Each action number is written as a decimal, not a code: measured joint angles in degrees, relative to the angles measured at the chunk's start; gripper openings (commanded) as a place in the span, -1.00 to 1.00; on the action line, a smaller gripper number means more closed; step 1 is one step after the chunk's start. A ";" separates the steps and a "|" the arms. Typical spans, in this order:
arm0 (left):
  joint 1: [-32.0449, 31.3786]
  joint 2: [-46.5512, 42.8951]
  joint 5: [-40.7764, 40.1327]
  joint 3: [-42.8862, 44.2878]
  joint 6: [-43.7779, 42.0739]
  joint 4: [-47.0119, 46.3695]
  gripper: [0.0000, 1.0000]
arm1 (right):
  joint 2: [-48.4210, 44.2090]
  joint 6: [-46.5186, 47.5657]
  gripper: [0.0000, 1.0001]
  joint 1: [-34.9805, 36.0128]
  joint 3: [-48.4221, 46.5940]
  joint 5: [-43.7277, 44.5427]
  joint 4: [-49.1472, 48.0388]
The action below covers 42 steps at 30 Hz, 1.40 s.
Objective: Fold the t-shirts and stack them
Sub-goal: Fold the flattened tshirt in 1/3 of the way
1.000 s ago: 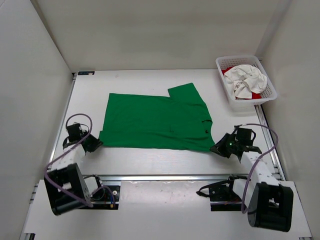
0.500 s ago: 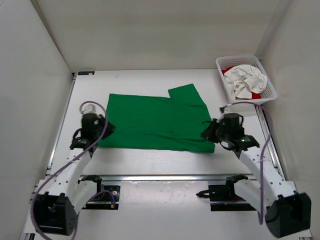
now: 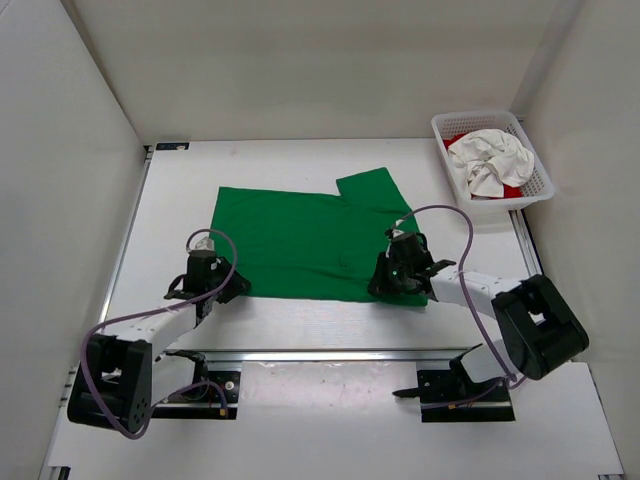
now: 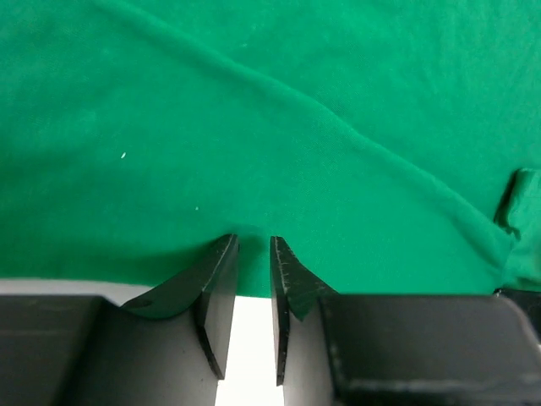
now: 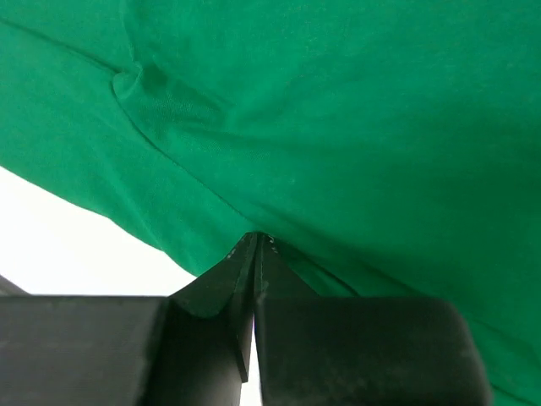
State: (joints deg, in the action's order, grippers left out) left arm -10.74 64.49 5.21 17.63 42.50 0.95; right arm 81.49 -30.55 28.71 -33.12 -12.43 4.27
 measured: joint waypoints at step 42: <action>13.25 60.04 -8.04 75.78 -10.82 18.49 0.01 | 4.63 2.08 -1.00 -4.79 -17.35 -13.66 0.44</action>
State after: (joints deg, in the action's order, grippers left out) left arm 2.50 124.53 -2.83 93.41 31.68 19.44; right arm 86.13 -28.47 23.92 -50.48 -26.09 4.71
